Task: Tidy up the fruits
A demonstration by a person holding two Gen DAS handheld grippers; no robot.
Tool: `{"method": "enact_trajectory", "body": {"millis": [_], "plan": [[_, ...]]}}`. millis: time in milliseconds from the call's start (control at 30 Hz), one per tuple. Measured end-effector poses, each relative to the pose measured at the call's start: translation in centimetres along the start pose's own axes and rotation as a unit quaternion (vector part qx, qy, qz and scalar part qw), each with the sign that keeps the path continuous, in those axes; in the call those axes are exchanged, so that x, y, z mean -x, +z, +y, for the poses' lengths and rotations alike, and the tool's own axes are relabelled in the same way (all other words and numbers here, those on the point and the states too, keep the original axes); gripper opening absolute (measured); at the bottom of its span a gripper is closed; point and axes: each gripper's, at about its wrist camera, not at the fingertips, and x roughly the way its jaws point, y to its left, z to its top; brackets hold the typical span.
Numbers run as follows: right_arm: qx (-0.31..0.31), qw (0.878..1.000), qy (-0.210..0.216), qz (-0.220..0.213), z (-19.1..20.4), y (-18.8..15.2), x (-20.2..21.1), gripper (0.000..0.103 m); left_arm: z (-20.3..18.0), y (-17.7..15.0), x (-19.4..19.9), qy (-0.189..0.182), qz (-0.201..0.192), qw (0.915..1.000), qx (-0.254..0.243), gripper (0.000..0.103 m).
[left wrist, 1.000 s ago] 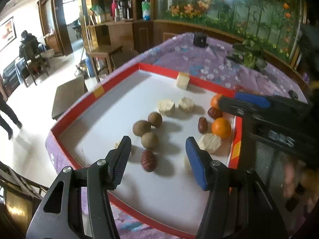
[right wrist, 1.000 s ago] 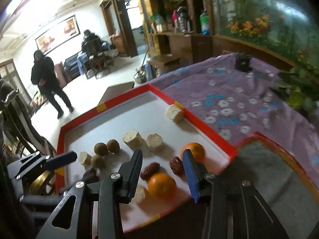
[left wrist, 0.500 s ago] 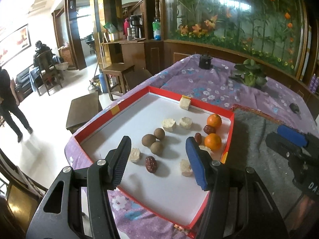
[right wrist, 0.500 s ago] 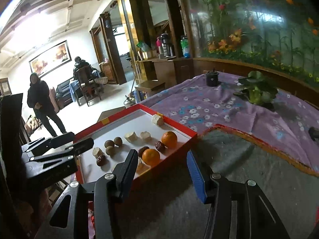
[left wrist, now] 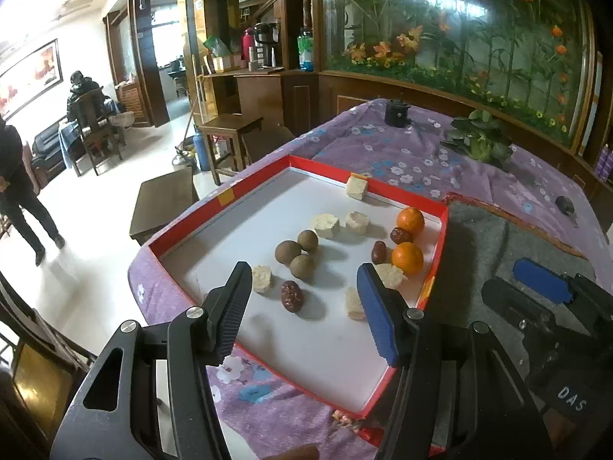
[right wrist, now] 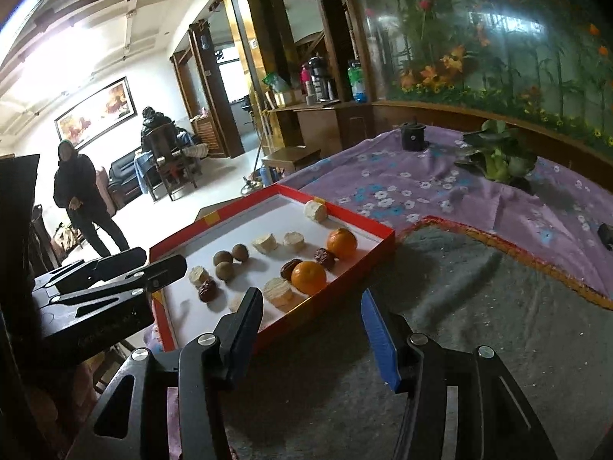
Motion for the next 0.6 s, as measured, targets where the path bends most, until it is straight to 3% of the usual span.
{"method": "enact_trajectory", "body": {"millis": [600], "plan": [[0.018,1.000,0.000,0.010,0.8,0.2,-0.8,0.052,0.8,0.2,-1.1,0.004,0.007,0.9999,0.012,0.057]]}}
